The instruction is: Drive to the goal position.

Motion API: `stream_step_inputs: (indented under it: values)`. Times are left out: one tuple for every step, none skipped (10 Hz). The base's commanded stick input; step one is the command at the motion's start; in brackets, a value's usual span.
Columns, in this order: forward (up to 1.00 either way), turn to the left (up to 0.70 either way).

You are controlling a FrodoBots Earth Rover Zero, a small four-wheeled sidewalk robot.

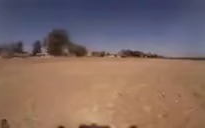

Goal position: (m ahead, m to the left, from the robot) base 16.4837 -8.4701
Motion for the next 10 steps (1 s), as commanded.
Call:
stream_step_inputs:
  values:
    - [1.00,-0.27]
    - [1.00,-0.27]
    - [1.00,-0.27]
    - [1.00,-0.27]
    - [1.00,-0.27]
    - [1.00,-0.27]
    - [1.00,-0.27]
    - [1.00,-0.16]
    - [1.00,0.00]
    - [1.00,0.00]
